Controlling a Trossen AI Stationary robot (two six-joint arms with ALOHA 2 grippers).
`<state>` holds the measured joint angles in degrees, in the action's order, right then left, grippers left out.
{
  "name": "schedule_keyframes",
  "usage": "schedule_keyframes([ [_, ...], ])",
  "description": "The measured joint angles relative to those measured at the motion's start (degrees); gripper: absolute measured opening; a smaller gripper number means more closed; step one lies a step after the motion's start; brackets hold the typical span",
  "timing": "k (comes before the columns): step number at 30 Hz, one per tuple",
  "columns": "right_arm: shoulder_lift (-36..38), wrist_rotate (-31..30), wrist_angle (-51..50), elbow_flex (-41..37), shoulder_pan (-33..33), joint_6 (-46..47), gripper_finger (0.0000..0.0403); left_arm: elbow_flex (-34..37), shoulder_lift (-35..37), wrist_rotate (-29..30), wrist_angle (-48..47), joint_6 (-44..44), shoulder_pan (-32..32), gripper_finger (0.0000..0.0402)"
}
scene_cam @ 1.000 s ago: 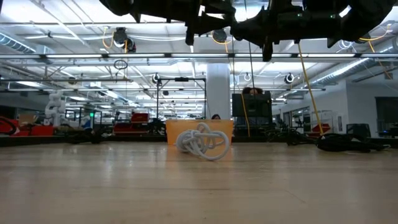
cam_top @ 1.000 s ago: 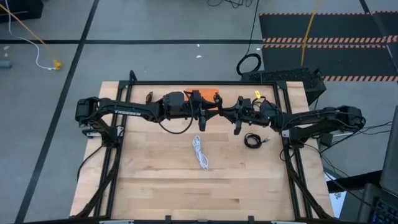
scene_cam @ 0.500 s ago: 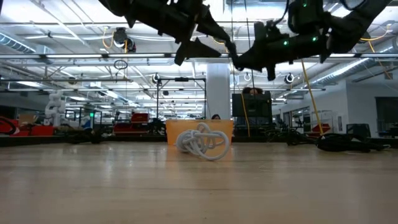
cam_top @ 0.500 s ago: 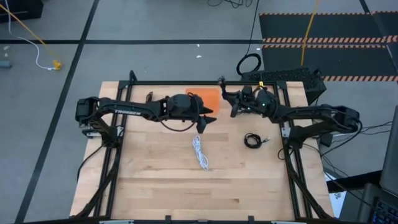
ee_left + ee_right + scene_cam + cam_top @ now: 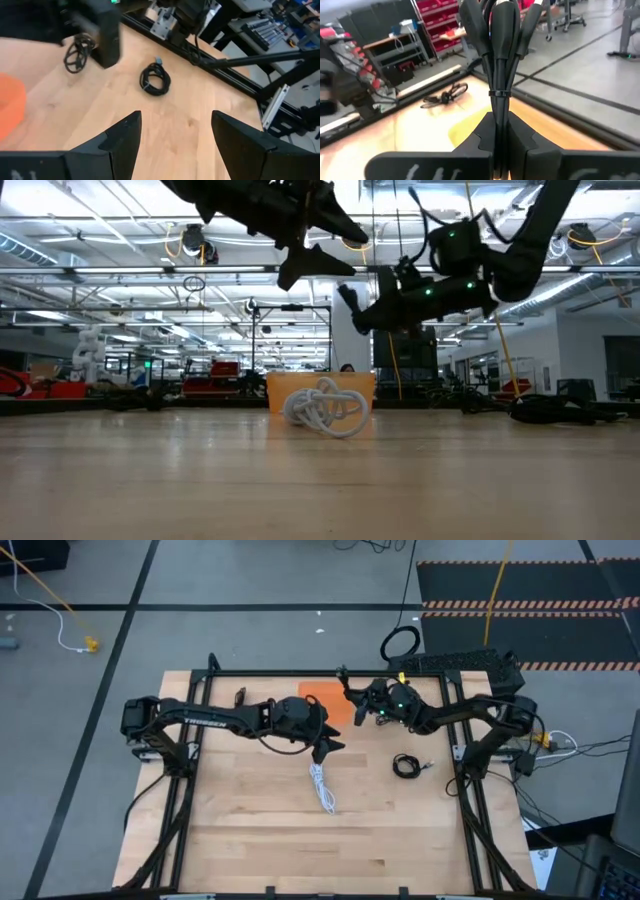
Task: Pick and place USB-C Cables
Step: Put the black charger cable into the orange bin
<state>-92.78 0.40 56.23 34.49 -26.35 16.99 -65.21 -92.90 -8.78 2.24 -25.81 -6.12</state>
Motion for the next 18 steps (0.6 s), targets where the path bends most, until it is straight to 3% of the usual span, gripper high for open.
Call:
schedule_keyframes([
  [11, -6.6, 2.5, -1.6, 4.5, -1.2, -1.3, 0.0009, 0.0, 1.1, 0.0, -1.2, 0.5, 1.3, 0.0241],
  [18, -8.1, -1.8, -1.6, 4.5, -1.8, 0.5, 0.0062, 0.0, 1.9, 0.0, -1.4, 1.9, 2.1, 0.0241],
])
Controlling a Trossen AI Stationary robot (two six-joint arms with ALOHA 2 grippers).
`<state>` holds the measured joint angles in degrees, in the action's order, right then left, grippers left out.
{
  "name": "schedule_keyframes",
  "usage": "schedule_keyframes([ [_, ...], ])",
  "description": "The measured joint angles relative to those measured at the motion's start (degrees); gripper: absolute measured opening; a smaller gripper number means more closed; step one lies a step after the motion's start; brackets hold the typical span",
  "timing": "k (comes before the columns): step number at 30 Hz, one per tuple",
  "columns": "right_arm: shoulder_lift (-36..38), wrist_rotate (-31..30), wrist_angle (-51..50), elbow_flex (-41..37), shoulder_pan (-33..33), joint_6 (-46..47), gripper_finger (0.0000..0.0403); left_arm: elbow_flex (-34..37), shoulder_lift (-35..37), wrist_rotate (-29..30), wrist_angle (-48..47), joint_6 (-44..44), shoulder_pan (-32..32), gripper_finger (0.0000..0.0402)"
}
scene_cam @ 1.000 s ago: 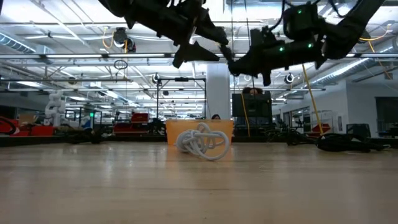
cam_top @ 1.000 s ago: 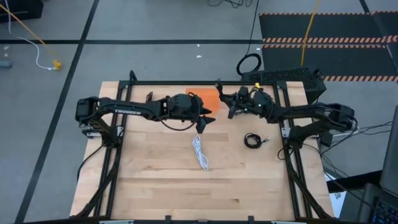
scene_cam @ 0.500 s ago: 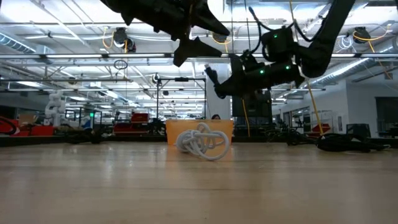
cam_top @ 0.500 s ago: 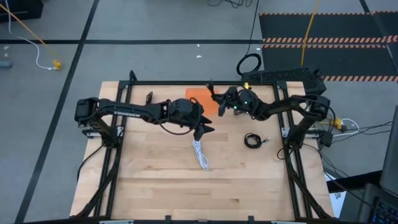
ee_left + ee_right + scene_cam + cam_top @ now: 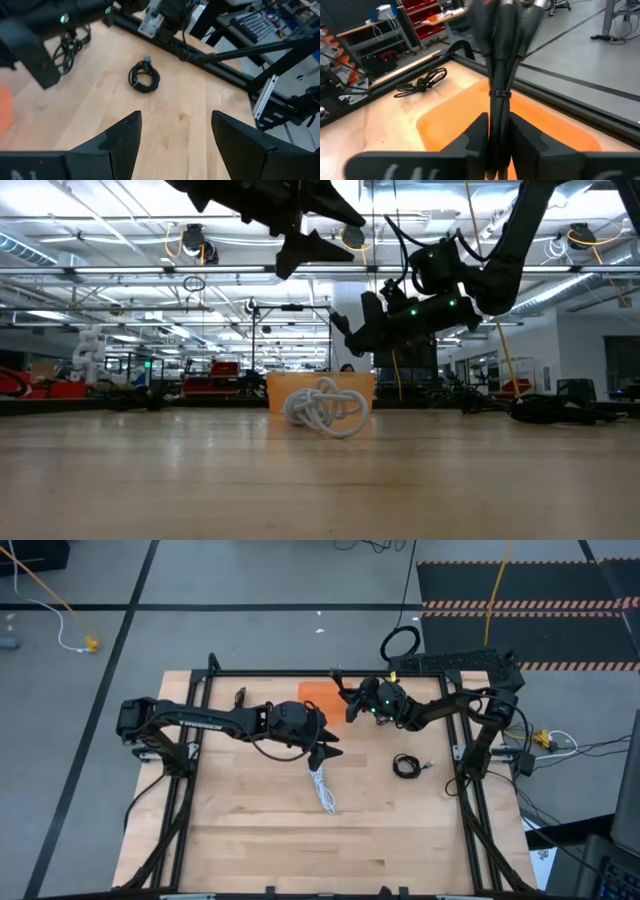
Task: Pick and place USB-C Cables
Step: Put the black charger cable into the orange bin, then put the white charger cable into the orange bin
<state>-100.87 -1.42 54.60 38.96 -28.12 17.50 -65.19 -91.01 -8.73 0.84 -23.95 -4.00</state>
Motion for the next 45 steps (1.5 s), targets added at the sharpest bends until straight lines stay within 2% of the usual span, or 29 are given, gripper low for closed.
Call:
schedule_keyframes([
  [12, 0.0, 0.1, 0.7, 0.0, 0.0, -0.3, 0.0162, 0.0, 0.7, 0.2, -1.3, 0.7, 0.4, 0.0241],
  [16, 1.4, 0.5, -1.5, 0.0, 0.0, 2.2, 0.0176, 0.0, 0.7, 0.4, -7.8, -0.3, 1.6, 0.0241],
  [20, 6.0, 7.3, -7.9, 0.0, 0.0, 5.5, 0.0176, 0.1, 0.3, 1.3, -15.0, -1.3, 4.2, 0.0241],
  [24, 13.3, 14.7, -16.7, 0.0, 0.2, 7.3, 0.0168, 2.4, -1.6, 2.7, -13.3, -9.1, 6.4, 0.0241],
  [27, 19.2, 15.3, -24.2, -0.4, 1.5, 5.9, 0.0165, 3.3, -3.9, 6.4, -12.1, -17.0, 7.8, 0.0241],
  [29, 23.0, 15.1, -27.7, -1.1, 3.5, 4.1, 0.0165, 4.0, -5.3, 7.5, -13.2, -19.2, 8.7, 0.0241],
  [33, 30.0, 15.2, -31.1, -4.2, 7.8, 0.9, 0.0165, 3.9, -9.3, 4.6, -11.3, -9.8, 11.2, 0.0241],
  [36, 34.4, 15.2, -31.5, -7.3, 10.5, -0.3, 0.0164, 3.7, -10.2, 0.7, -11.9, 3.4, 13.1, 0.0241],
  [41, 38.3, 14.7, -31.3, -11.7, 13.2, 0.0, 0.0164, 3.7, -10.1, 2.9, -13.8, 17.9, 15.5, 0.0241],
  [45, 39.5, 10.4, -30.0, -14.6, 14.6, 0.9, 0.0164, 3.7, -10.2, 7.8, -13.7, 31.5, 16.2, 0.0241],
])
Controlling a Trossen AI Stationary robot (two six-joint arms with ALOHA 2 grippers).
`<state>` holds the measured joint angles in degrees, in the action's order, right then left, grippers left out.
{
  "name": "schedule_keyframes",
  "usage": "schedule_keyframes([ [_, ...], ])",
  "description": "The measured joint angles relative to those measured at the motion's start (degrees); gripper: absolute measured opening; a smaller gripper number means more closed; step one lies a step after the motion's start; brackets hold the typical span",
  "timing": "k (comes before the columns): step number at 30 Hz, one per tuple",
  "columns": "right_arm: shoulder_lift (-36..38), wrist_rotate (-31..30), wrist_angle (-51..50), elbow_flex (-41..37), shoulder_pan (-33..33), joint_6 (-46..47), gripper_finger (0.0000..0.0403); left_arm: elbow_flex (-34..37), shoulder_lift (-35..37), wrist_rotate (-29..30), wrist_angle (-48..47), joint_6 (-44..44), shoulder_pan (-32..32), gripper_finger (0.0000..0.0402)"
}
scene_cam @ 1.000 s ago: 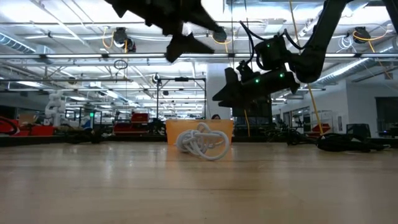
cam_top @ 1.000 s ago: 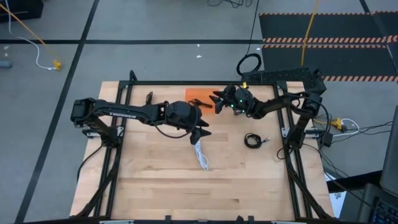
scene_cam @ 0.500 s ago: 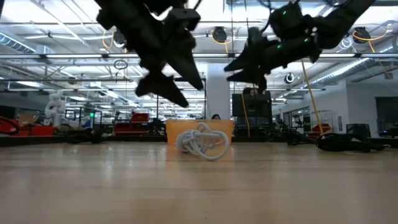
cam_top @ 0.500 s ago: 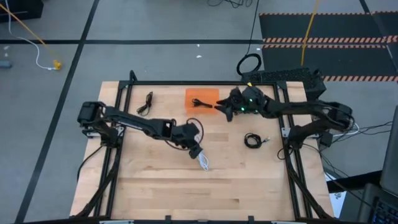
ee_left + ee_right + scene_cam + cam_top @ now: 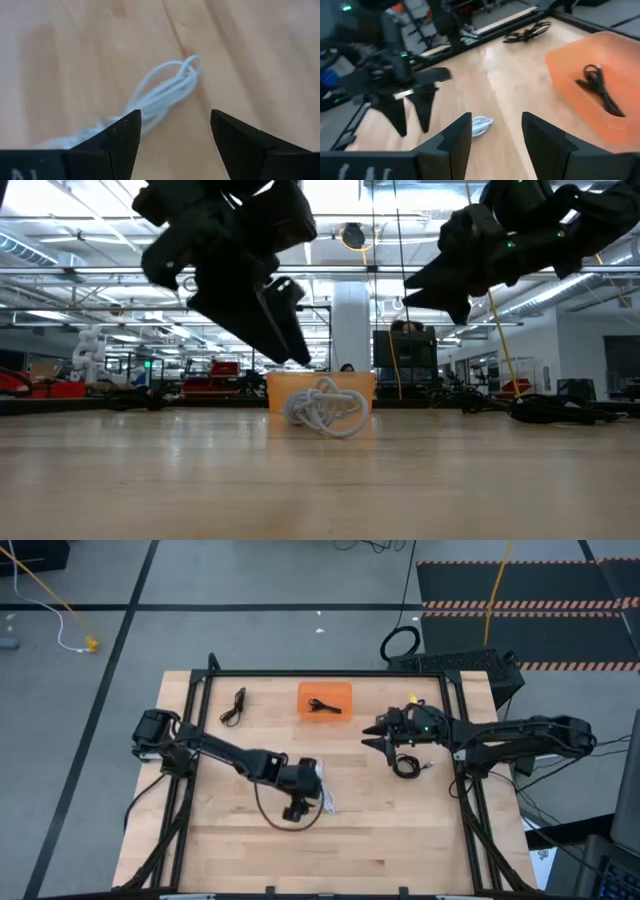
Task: Pick and place USB-C Cables
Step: Put the white charger cable into the orange bin
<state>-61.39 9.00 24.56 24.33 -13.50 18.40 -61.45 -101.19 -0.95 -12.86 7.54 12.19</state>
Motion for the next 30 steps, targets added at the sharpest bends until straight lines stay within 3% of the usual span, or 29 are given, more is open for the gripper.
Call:
schedule_keyframes([
  [4, -0.4, -1.8, 0.0, -1.5, 0.5, 1.3, 0.0164, 0.0, 0.0, 5.4, 2.8, 11.5, -0.4, 0.0241],
  [9, -0.6, -1.9, 0.5, -2.1, 1.3, 2.4, 0.0164, 0.0, -0.9, 5.2, 4.3, 14.6, -1.5, 0.0241],
  [14, -0.5, -1.6, 2.5, -2.1, 1.3, 2.5, 0.0164, 0.0, -4.5, 0.8, 8.1, 12.8, -1.6, 0.0241],
  [23, -0.5, -1.6, 3.1, -2.1, 1.5, 1.9, 0.0164, 0.0, -8.3, 2.1, 9.2, 12.2, -1.3, 0.0241],
  [27, -0.5, -1.6, 3.1, -2.1, 1.5, 1.9, 0.0164, 0.0, -8.6, 4.6, 9.3, 5.8, -2.0, 0.0237],
  [30, -0.5, -1.6, 3.1, -2.1, 1.5, 1.8, 0.0164, 0.0, -8.6, 5.0, 9.0, -0.5, -3.0, 0.0205],
])
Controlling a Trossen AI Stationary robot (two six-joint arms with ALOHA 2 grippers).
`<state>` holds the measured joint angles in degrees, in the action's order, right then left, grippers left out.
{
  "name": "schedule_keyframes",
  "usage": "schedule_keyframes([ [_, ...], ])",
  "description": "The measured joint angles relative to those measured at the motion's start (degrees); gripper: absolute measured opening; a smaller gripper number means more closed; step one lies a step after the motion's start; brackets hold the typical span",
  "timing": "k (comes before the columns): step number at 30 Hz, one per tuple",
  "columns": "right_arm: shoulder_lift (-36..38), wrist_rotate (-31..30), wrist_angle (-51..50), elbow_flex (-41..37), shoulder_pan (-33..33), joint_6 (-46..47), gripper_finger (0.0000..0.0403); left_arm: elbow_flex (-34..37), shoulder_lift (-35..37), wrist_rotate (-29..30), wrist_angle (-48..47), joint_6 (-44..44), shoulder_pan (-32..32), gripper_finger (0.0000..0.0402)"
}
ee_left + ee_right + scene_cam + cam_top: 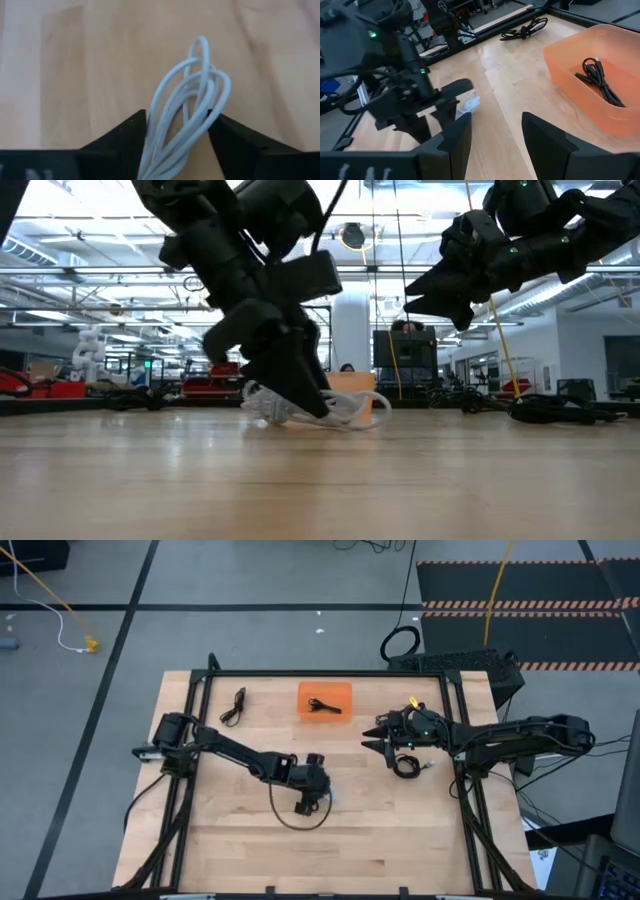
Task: Pick and place USB-C Cables
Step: Put the white charger cable into the orange bin
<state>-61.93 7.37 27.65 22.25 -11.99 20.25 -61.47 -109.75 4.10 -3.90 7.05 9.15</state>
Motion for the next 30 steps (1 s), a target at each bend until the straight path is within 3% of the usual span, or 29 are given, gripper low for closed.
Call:
schedule_keyframes([
  [8, 0.0, -0.1, 1.0, -1.4, 0.0, 0.0, 0.0164, 0.0, 0.2, -1.6, -0.2, -8.6, -1.4, 0.0023],
  [18, 0.0, 0.0, 1.4, -1.7, 0.0, 0.1, 0.0164, 0.1, 7.9, -0.5, 1.7, -16.6, -3.6, 0.0012],
  [25, 0.0, 0.1, 2.3, -1.7, 0.1, 0.7, 0.0164, 0.0, 15.2, 7.2, 3.0, -10.2, -7.3, 0.0013],
  [30, 0.0, 0.1, 2.9, -1.7, 1.7, 1.6, 0.0164, 0.1, 16.3, 10.4, 9.0, -4.6, -12.2, 0.0015],
])
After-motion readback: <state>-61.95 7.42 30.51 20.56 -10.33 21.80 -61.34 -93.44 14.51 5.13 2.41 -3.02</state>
